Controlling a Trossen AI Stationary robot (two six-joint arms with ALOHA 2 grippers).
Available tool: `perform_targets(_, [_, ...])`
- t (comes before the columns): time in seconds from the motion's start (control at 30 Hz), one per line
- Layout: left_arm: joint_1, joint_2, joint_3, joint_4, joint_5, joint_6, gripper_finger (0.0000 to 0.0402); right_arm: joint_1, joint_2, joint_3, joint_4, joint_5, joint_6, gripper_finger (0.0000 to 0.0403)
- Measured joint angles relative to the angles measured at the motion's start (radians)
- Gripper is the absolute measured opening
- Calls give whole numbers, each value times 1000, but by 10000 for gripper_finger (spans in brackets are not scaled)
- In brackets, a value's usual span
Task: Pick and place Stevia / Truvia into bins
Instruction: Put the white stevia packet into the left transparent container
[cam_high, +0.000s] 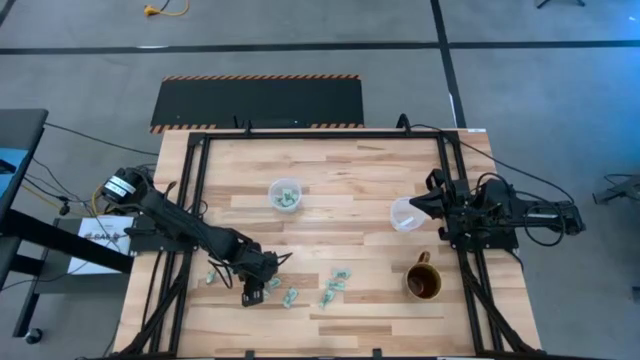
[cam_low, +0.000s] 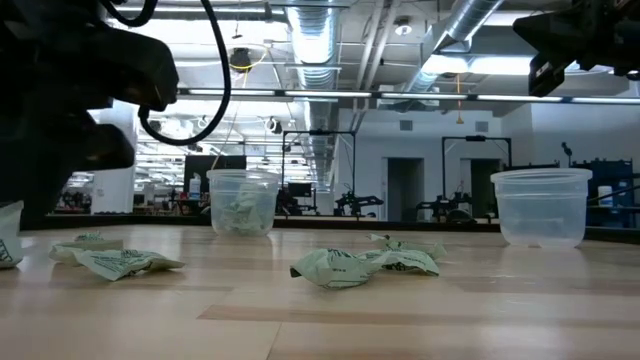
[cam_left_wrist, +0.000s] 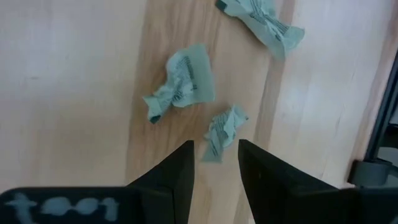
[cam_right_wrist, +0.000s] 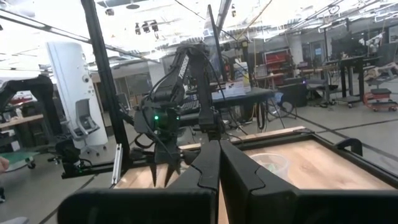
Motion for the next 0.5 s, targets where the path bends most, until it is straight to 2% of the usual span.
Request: perform_targets(0.5, [-41, 0, 0, 12, -41, 31, 112, 0, 0, 0, 0, 0, 0, 0])
